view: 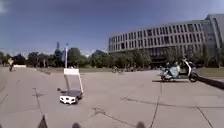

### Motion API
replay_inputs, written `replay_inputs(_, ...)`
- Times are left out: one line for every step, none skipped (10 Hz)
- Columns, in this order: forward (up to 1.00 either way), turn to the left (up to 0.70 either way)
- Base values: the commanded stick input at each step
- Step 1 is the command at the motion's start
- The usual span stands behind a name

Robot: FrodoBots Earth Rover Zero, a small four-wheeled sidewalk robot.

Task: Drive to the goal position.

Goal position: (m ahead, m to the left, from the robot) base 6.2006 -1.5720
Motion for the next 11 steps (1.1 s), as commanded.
replay_inputs(0.00, -0.70)
replay_inputs(0.00, -0.70)
replay_inputs(0.00, -0.70)
replay_inputs(0.23, -0.41)
replay_inputs(0.70, 0.19)
replay_inputs(0.70, 0.08)
replay_inputs(0.70, 0.08)
replay_inputs(0.70, 0.08)
replay_inputs(0.70, 0.08)
replay_inputs(0.70, 0.08)
replay_inputs(0.70, 0.08)
